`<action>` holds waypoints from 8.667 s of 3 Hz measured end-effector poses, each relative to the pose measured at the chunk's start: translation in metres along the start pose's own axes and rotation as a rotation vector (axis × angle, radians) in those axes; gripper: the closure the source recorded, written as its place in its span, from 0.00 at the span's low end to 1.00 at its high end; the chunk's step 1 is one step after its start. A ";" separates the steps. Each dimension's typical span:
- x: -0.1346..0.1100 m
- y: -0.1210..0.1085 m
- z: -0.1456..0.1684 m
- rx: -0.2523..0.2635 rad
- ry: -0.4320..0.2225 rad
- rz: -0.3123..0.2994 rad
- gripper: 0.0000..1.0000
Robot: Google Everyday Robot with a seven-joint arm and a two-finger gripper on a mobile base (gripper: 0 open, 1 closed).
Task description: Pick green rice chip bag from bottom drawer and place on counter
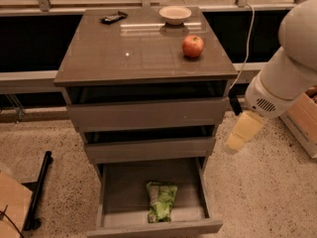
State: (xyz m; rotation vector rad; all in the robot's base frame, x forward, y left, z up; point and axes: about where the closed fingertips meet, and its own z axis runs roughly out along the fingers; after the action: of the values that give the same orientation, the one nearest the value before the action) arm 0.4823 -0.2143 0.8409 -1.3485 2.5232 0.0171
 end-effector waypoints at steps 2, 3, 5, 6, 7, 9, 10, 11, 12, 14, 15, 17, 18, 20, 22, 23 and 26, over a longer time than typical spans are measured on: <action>0.037 0.017 0.135 -0.045 0.119 0.336 0.00; 0.052 0.020 0.191 -0.040 0.113 0.497 0.00; 0.044 0.025 0.218 -0.094 0.097 0.600 0.00; 0.029 0.039 0.265 -0.171 0.083 0.677 0.00; 0.019 0.047 0.314 -0.217 0.085 0.762 0.00; 0.008 0.059 0.404 -0.297 0.112 0.902 0.00; 0.005 0.070 0.452 -0.395 0.119 0.942 0.00; 0.005 0.072 0.449 -0.389 0.123 0.939 0.00; 0.011 0.068 0.466 -0.416 0.094 1.032 0.00; 0.029 0.090 0.558 -0.543 0.099 1.189 0.00; 0.036 0.107 0.599 -0.594 0.139 1.254 0.00; 0.016 0.135 0.664 -0.718 0.150 1.310 0.00; 0.000 0.148 0.679 -0.774 0.146 1.302 0.00; -0.010 0.166 0.688 -0.775 0.202 1.300 0.41; -0.009 0.172 0.686 -0.741 0.243 1.306 0.87; -0.008 0.173 0.681 -0.728 0.250 1.318 1.00; 0.007 0.115 0.558 -0.741 0.132 1.292 1.00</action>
Offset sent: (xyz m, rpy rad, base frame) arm 0.0038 0.0003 -0.2058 0.0619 0.2083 -0.4976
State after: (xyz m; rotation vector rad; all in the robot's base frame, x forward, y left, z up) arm 0.5174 -0.0765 0.2889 0.4171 3.1163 1.1937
